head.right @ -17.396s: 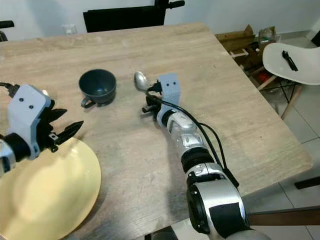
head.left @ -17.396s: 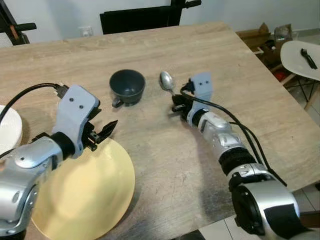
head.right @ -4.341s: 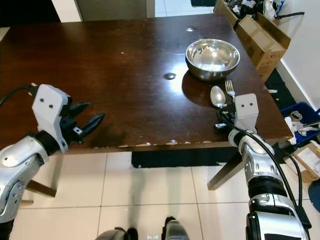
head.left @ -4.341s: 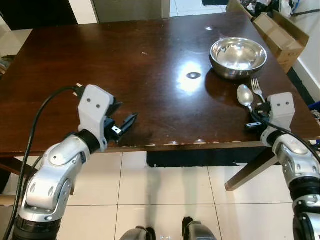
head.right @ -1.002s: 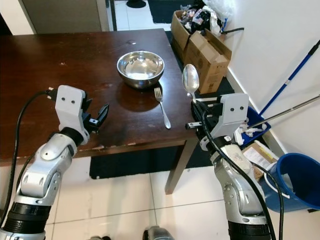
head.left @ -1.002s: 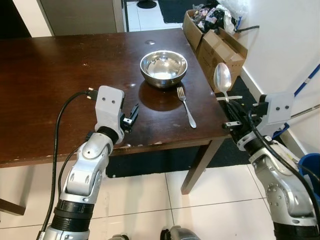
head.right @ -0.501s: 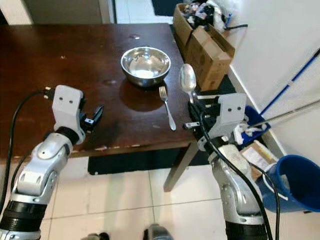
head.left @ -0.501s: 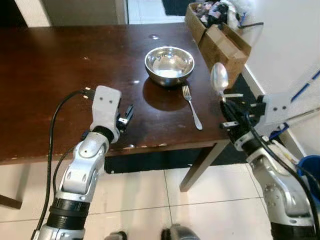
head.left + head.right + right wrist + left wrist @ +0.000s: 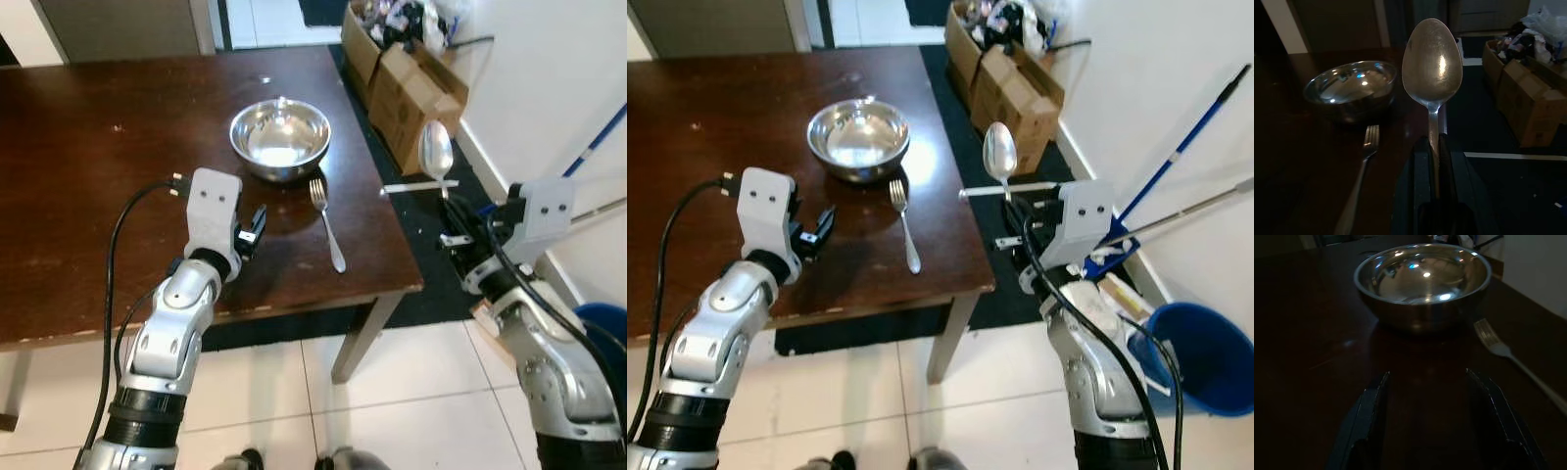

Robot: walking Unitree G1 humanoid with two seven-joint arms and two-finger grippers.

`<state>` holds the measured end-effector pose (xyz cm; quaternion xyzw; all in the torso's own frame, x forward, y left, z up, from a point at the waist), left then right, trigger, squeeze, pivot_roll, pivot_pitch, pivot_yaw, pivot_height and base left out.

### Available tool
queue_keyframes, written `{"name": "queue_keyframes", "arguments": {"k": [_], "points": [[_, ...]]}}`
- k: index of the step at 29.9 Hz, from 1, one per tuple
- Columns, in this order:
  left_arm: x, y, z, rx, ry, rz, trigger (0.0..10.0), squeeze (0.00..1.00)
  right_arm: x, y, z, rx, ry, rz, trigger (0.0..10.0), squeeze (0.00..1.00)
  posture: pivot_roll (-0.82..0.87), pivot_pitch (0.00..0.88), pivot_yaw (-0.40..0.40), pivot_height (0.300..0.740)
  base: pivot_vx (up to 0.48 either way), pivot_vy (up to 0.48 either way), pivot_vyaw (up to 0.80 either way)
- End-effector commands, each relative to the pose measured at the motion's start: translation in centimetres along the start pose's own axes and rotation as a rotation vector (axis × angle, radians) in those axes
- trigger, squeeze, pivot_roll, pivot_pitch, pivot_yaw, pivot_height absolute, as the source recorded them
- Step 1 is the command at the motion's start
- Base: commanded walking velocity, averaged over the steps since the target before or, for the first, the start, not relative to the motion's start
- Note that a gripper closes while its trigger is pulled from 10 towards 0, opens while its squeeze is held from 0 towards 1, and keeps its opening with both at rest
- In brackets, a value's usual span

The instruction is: Setting the table

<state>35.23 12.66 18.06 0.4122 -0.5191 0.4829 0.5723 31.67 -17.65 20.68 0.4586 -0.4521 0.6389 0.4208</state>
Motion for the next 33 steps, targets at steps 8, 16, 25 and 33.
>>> {"name": "queue_keyframes", "arguments": {"k": [8,16,25,33], "points": [[-0.79,0.27,-0.49,0.015,-0.007,-0.037,10.0,0.00,-0.45,0.12,-0.31,0.005,-0.004,-0.015,10.0,0.00,-0.20,0.074,0.049,0.740,0.000,0.000,0.00],[-0.59,0.52,-0.61,0.002,-0.012,-0.039,10.0,0.00,-0.36,-0.15,-0.73,0.019,-0.009,-0.007,10.0,0.00,-0.19,0.072,0.051,0.740,0.000,0.000,0.00],[-0.34,0.39,-0.62,0.005,-0.018,-0.027,10.0,0.00,-0.41,-0.34,-0.98,0.024,-0.016,-0.004,10.0,0.00,-0.19,0.069,0.053,0.740,0.000,0.000,0.00],[-0.27,0.09,-0.95,0.032,-0.008,-0.030,10.0,0.00,-0.49,-0.25,-0.86,0.017,-0.016,-0.005,10.0,0.00,-0.19,0.068,0.054,0.740,0.000,-0.345,0.00]]}}
Point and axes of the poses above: a point about 5 cm out from each wrist's last joint towards the gripper, its own y axis pointing back from the gripper into the wrist, its own x axis along the axis of the wrist's last joint, z = x × y, the point moved 3 cm from there along -y, pointing out of the wrist towards the gripper, and after that the axes turned 13 degrees about y, right-handed, at the moved point
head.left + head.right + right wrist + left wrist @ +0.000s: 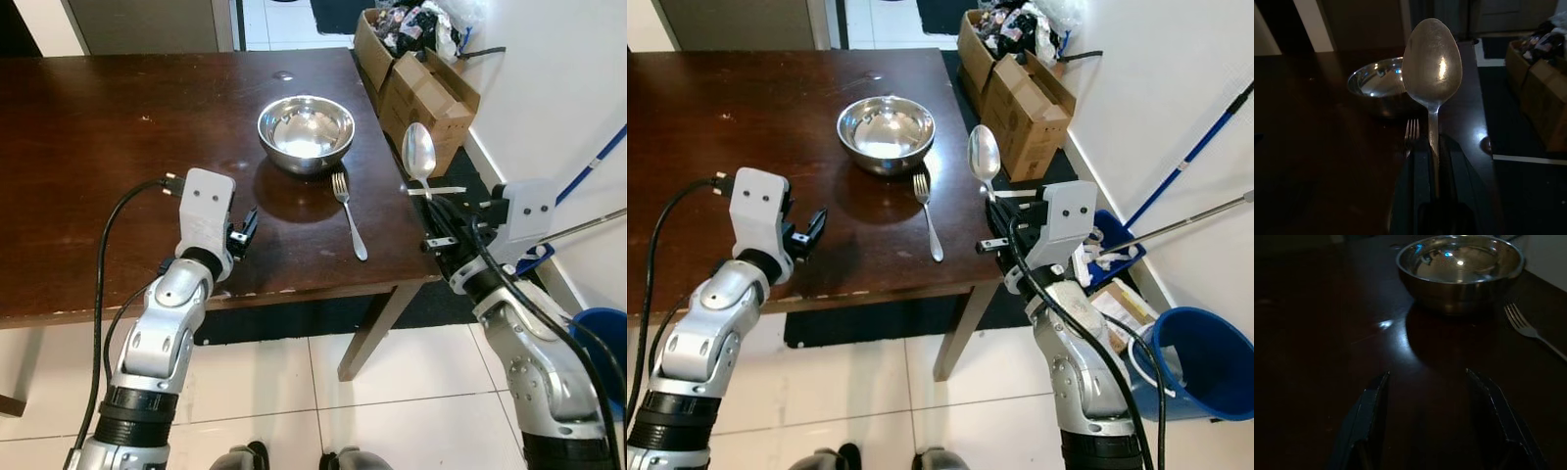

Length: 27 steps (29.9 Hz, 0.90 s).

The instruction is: Setting the table

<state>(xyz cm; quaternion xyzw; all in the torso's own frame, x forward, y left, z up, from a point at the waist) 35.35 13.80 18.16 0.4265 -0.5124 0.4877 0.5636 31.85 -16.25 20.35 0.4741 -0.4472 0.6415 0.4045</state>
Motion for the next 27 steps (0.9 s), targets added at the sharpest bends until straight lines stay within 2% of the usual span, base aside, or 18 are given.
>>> {"name": "queue_keyframes", "arguments": {"k": [1,5,16,21,25,26,27], "points": [[-0.5,0.0,0.2,-0.003,0.008,-0.024,10.0,0.00,-0.3,0.2,0.6,-0.020,0.012,-0.010,10.0,0.00,-0.19,0.067,0.052,0.740,0.000,0.000,0.00],[-0.4,0.1,0.2,-0.005,0.036,-0.021,10.0,0.00,-0.3,0.2,0.5,-0.017,0.012,-0.010,10.0,0.00,-0.19,0.066,0.048,0.740,0.000,0.000,0.00],[-0.8,0.2,0.2,-0.013,0.029,-0.038,10.0,0.00,-0.4,0.0,-0.2,0.030,0.007,-0.015,10.0,0.00,-0.19,0.066,0.049,0.740,0.000,0.000,0.00],[-1.3,0.4,0.2,-0.074,-0.050,-0.109,10.0,0.00,-0.8,-0.8,-1.7,0.106,-0.034,-0.017,10.0,0.00,-0.18,0.063,0.056,0.740,0.000,0.000,0.00],[-0.2,1.1,0.2,-0.209,-0.159,-0.126,10.0,0.00,-1.2,-2.8,-3.0,0.145,-0.108,-0.026,10.0,0.00,-0.15,0.075,0.062,0.740,0.000,0.000,0.00],[0.4,1.4,0.0,-0.249,-0.186,-0.146,10.0,0.00,-1.8,-4.0,-4.1,0.185,-0.133,-0.053,10.0,0.00,-0.13,0.079,0.067,0.740,0.000,0.000,0.00],[0.5,1.4,-0.1,-0.259,-0.192,-0.152,10.0,0.00,-2.0,-4.3,-4.4,0.197,-0.139,-0.060,10.0,0.00,-0.13,0.079,0.067,0.740,0.000,0.000,0.00]]}}
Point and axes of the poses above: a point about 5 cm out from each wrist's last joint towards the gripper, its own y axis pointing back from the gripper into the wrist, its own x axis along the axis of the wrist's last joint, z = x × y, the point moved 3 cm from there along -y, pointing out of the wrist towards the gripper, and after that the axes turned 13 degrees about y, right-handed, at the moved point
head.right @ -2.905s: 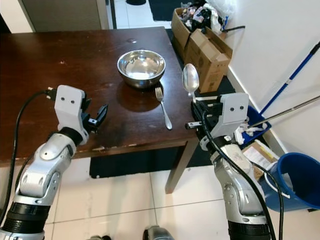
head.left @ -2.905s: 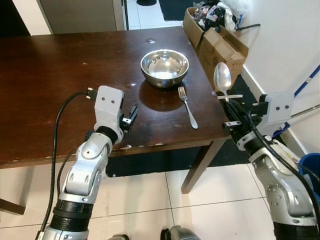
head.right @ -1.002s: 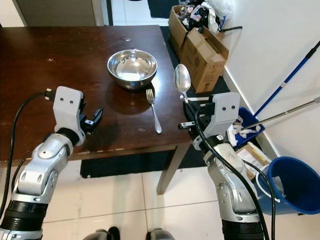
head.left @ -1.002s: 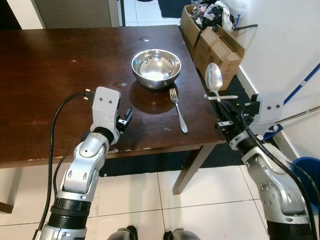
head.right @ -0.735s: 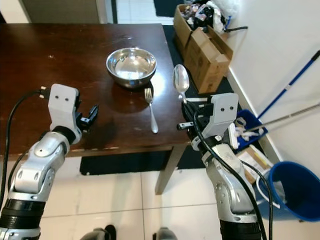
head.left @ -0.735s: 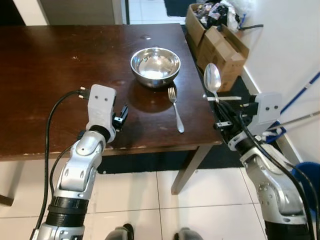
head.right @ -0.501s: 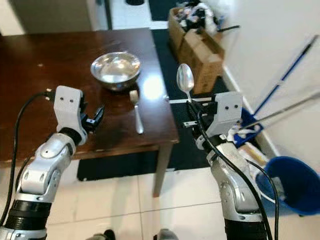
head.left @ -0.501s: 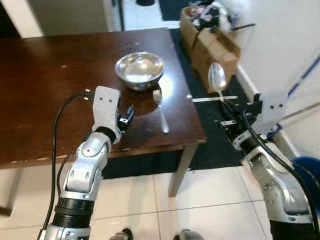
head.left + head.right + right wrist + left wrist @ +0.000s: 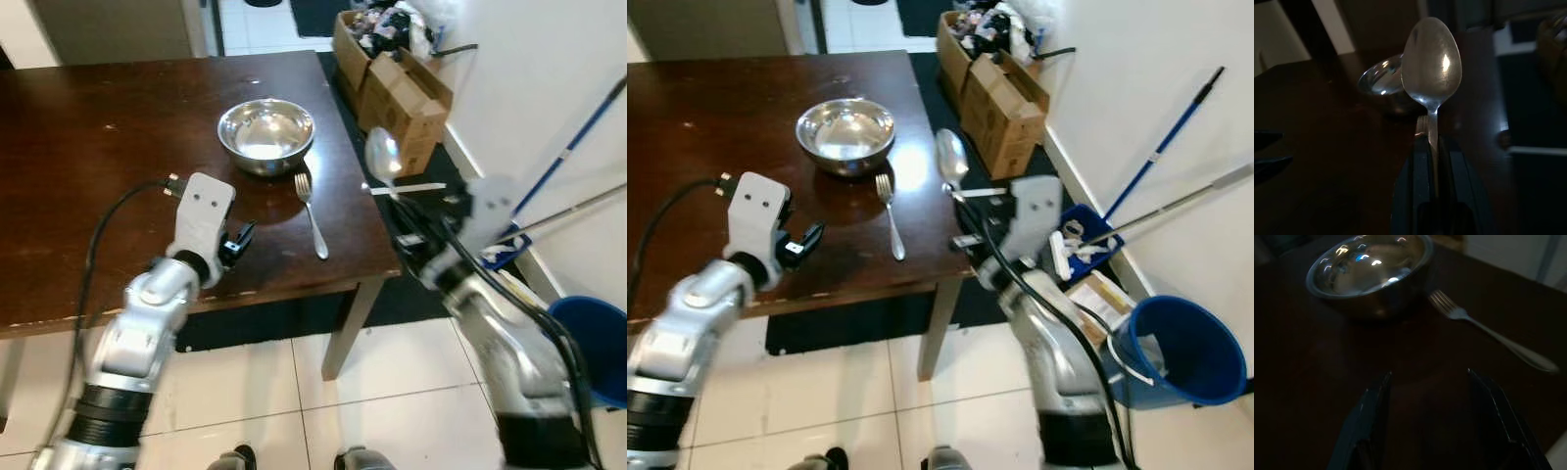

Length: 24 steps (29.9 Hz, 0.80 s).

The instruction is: Setting the table

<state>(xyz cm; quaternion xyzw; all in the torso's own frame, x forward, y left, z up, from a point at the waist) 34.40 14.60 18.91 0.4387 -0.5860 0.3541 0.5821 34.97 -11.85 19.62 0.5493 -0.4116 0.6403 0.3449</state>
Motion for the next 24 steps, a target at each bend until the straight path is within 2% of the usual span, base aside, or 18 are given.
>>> {"name": "queue_keyframes", "arguments": {"k": [1,3,4,6,7,8,9,13,16,19,24], "points": [[-0.3,0.2,0.6,-0.051,-0.001,-0.029,10.0,0.00,-1.1,-0.4,-0.6,0.033,-0.019,-0.035,10.0,0.00,-0.13,0.079,0.067,0.740,0.000,0.000,0.00],[0.6,1.1,0.2,-0.086,-0.039,-0.021,10.0,0.00,-2.0,-2.3,-1.6,0.066,-0.057,-0.068,10.0,0.00,-0.07,0.094,0.060,0.740,0.000,0.000,0.00],[0.6,1.1,0.2,-0.086,-0.039,-0.021,10.0,0.00,-2.0,-2.3,-1.6,0.066,-0.057,-0.068,10.0,0.00,-0.07,0.094,0.060,0.740,0.000,0.000,0.00],[1.5,1.8,-0.4,-0.095,-0.079,-0.011,10.0,0.00,-2.5,-3.7,-2.2,0.081,-0.085,-0.090,10.0,0.00,-0.02,0.108,0.051,0.740,0.000,0.000,0.00],[1.5,1.8,-0.4,-0.095,-0.079,-0.011,10.0,0.00,-2.5,-3.7,-2.2,0.081,-0.085,-0.090,10.0,0.00,-0.02,0.108,0.051,0.740,0.000,0.000,0.00],[2.4,2.4,-1.1,-0.083,-0.104,-0.012,10.0,0.00,-3.3,-4.8,-2.5,0.090,-0.080,-0.131,10.0,0.00,0.02,0.124,0.050,0.740,0.000,0.000,0.00],[2.6,2.7,-1.4,-0.078,-0.115,-0.013,10.0,0.00,-3.6,-5.2,-2.8,0.100,-0.069,-0.148,10.0,0.00,0.03,0.128,0.049,0.740,0.000,0.000,0.00],[2.9,3.1,-1.6,-0.076,-0.122,-0.017,10.0,0.00,-4.0,-5.9,-3.0,0.108,-0.048,-0.179,10.0,0.00,0.04,0.134,0.048,0.740,0.000,0.000,0.00],[2.8,3.9,-1.5,-0.076,-0.126,-0.033,10.0,0.00,-3.9,-7.0,-2.9,0.092,-0.032,-0.208,10.0,0.00,0.06,0.152,0.035,0.740,0.000,0.000,0.00],[2.7,4.0,-1.5,-0.073,-0.124,-0.038,10.0,0.00,-3.9,-7.2,-3.0,0.093,-0.040,-0.212,10.0,0.00,0.06,0.155,0.033,0.740,0.000,0.000,0.00],[2.3,4.3,-1.1,-0.073,-0.105,-0.055,10.0,0.00,-3.8,-7.7,-4.4,0.110,-0.162,-0.203,10.0,0.00,0.05,0.174,0.027,0.740,0.000,0.000,0.00]]}}
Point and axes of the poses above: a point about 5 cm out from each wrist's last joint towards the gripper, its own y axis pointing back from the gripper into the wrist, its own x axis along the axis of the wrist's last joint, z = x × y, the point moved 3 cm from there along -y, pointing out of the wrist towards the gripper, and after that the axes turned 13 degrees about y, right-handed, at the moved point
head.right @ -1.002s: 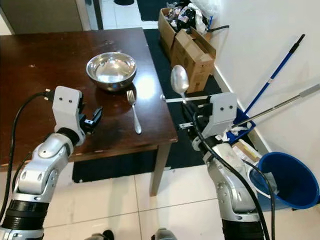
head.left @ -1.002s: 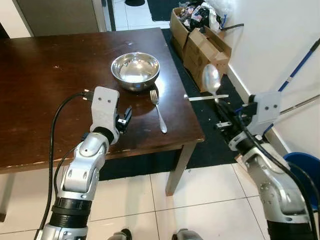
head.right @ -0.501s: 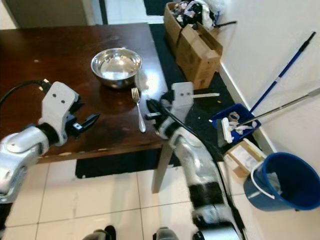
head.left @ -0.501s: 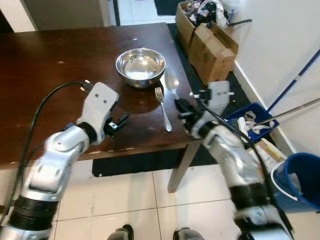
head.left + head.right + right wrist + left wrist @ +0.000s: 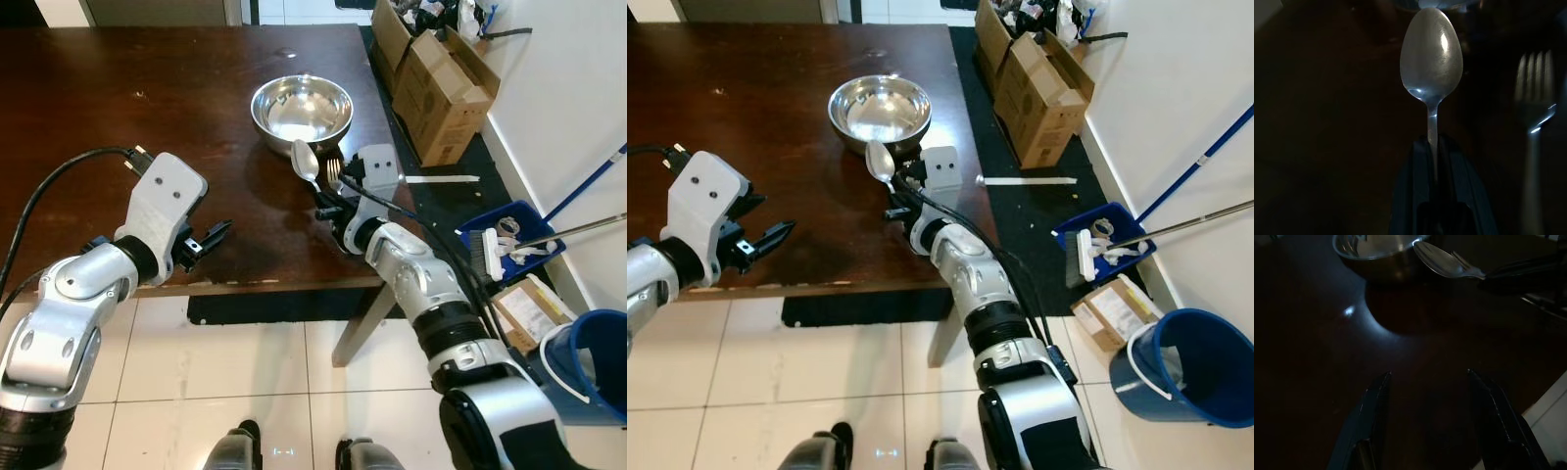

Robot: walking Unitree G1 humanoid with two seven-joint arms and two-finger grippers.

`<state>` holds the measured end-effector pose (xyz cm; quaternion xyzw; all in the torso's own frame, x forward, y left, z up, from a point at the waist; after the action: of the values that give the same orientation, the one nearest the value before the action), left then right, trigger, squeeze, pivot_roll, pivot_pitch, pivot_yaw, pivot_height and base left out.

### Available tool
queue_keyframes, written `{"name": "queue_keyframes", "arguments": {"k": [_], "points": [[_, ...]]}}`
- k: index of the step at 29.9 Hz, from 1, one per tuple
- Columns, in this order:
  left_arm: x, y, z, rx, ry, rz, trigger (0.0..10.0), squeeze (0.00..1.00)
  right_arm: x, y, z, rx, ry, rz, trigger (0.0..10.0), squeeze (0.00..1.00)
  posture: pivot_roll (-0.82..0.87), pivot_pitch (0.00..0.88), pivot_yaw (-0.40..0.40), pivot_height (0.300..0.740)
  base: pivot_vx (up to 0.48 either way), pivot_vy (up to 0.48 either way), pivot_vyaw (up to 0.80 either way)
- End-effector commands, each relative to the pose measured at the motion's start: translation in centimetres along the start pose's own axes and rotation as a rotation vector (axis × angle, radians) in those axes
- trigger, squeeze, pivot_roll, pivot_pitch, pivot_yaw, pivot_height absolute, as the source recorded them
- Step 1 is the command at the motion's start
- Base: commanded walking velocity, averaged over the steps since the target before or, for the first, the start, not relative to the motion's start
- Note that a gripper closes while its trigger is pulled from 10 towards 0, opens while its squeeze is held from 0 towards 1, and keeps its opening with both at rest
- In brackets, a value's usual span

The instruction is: Setting the table

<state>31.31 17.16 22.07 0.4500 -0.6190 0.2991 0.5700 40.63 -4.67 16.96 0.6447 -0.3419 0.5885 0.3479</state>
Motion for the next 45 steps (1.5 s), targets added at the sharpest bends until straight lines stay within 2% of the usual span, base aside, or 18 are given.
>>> {"name": "queue_keyframes", "arguments": {"k": [1,2,5,8,13,22,32,38,39,41,42,45], "points": [[-0.4,0.0,0.6,-0.015,0.008,-0.018,10.0,0.00,-0.1,-0.4,-0.5,0.008,-0.072,-0.002,10.0,0.00,0.04,0.181,0.028,0.740,0.000,0.000,0.00],[-0.4,0.0,0.6,-0.015,0.008,-0.018,10.0,0.00,-0.1,-0.4,-0.5,0.008,-0.072,-0.002,10.0,0.00,0.04,0.181,0.028,0.740,0.000,0.000,0.00],[-0.4,-0.2,1.4,-0.039,0.015,-0.023,10.0,0.00,-0.2,-0.9,-1.4,0.001,-0.175,-0.013,10.0,0.00,0.04,0.191,0.026,0.740,0.000,0.000,0.00],[-0.3,-0.4,1.6,-0.047,0.014,-0.024,10.0,0.00,-0.7,-1.1,-1.7,-0.005,-0.187,-0.034,10.0,0.00,0.04,0.200,0.022,0.740,0.000,0.000,0.00],[0.3,-1.0,2.1,-0.061,0.019,-0.009,10.0,0.00,-2.4,-1.0,-1.3,-0.045,-0.156,-0.106,10.0,0.00,0.04,0.207,0.017,0.740,0.000,0.000,0.00],[0.1,-0.9,2.6,-0.065,0.032,-0.011,10.0,0.00,-3.6,-0.6,-0.4,-0.094,-0.134,-0.155,10.0,0.00,0.04,0.216,0.017,0.740,0.000,0.000,0.00],[-0.1,-1.1,3.1,-0.072,0.042,-0.016,10.0,0.00,-3.2,-0.8,-0.2,-0.094,-0.078,-0.139,10.0,0.00,0.03,0.212,0.021,0.740,0.000,0.000,0.00],[0.0,-1.2,3.2,-0.070,0.046,-0.011,10.0,0.00,-2.8,-0.9,-0.2,-0.044,-0.016,-0.127,10.0,0.00,0.03,0.198,0.021,0.740,0.000,0.000,0.00],[0.0,-1.2,3.3,-0.069,0.047,-0.011,10.0,0.00,-2.8,-0.8,-0.1,-0.045,-0.001,-0.131,10.0,0.34,0.03,0.195,0.021,0.740,0.000,0.000,0.00],[0.0,-1.2,3.3,-0.069,0.048,-0.011,10.0,0.00,-2.9,-0.8,0.0,-0.046,0.009,-0.134,10.0,0.34,0.03,0.195,0.021,0.740,0.000,0.000,0.00],[0.0,-1.3,3.3,-0.068,0.049,-0.010,10.0,0.00,-2.9,-0.8,0.0,-0.046,0.012,-0.134,10.0,1.00,0.03,0.191,0.021,0.740,0.000,0.000,0.00],[-0.1,-1.4,3.3,-0.068,0.050,-0.008,10.0,0.00,-2.7,-0.8,0.1,-0.048,0.032,-0.124,10.0,1.00,0.03,0.183,0.022,0.740,0.000,0.000,0.00]]}}
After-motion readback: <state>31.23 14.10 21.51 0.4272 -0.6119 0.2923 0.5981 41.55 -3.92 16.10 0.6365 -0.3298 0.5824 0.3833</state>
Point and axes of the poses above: a point about 5 cm out from each wrist's last joint towards the gripper, its own y axis pointing back from the gripper into the wrist, its own x axis along the axis of the wrist's last joint, z = x × y, the point moved 3 cm from there along -y, pointing out of the wrist towards the gripper, and after that the axes turned 13 degrees about y, right-handed, at the moved point
